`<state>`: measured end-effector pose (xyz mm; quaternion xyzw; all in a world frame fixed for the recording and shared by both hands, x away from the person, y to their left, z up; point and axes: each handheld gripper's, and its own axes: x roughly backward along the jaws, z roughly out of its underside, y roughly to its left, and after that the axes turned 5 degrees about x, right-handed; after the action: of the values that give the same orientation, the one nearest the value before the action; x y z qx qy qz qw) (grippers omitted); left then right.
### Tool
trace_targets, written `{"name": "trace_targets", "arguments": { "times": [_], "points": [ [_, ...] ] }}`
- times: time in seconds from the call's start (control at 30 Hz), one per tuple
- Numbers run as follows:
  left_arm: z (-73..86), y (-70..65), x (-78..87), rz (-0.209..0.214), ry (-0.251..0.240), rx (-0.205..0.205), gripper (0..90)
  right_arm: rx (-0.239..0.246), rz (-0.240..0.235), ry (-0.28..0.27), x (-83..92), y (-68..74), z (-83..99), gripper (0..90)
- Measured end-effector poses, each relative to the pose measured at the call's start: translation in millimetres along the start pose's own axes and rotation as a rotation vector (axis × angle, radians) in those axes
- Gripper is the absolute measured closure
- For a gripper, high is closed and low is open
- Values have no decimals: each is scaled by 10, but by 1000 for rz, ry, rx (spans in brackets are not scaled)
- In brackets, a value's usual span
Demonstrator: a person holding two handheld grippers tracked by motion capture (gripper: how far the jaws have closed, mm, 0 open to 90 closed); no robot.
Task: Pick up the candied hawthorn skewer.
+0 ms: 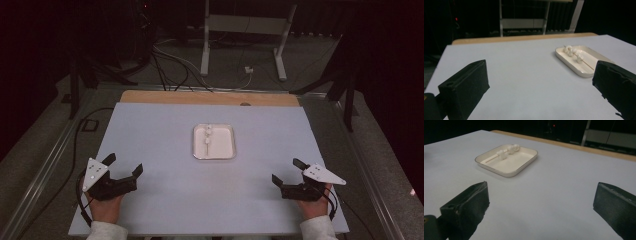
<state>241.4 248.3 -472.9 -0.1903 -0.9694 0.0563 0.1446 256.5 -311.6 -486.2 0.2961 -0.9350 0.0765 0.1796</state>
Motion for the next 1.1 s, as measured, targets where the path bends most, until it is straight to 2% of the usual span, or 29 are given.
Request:
{"name": "trace_targets", "arguments": {
  "times": [0.1, 0.17, 0.27, 0.3, 0.4, 0.5, 0.6, 0.67, 0.7, 0.77, 0.9, 0.93, 0.97, 1.1],
  "points": [
    [19, 6, -6, -1, -7, 1, 13, -8, 16, 19, -4, 20, -7, 0],
    [19, 11, -25, 4, 32, 22, 13, -11, 29, 18, 8, 27, -18, 0],
    [4, 8, -31, 9, 28, 32, 13, -23, 40, 7, 31, 22, -25, 0],
    [-25, -6, -38, -5, 24, 21, 14, -26, 42, 6, 36, 22, -25, 0],
    [-66, -25, -51, -6, 5, 20, 13, -30, 59, 1, 48, 16, -24, 0],
    [-136, -75, -85, 3, 13, 5, 13, -23, 68, 5, 36, 14, -27, 0],
    [-219, -102, -137, 18, 31, 45, 12, -46, 58, -7, 26, 5, -35, 0],
    [-277, -113, -184, 46, 36, 64, 8, -45, 57, -10, 24, 7, -42, 0],
    [-298, -121, -203, 54, 44, 58, 8, -44, 58, -12, 22, 14, -47, 0],
    [-367, -173, -301, 57, 58, 18, 8, -40, 52, -18, 5, 22, -56, 0],
    [-420, -221, -410, 63, 63, 6, 9, -19, 52, -10, -19, 29, -55, 0],
    [-450, -259, -494, 57, 67, -9, 9, -17, 51, -10, -22, 27, -54, 0],
    [-450, -259, -494, 57, 67, -9, 9, -19, 52, -10, -22, 26, -53, 0],
    [-491, -312, -691, 59, 70, -2, 9, -22, 53, -13, -23, 30, -54, 0]
  ]
}}
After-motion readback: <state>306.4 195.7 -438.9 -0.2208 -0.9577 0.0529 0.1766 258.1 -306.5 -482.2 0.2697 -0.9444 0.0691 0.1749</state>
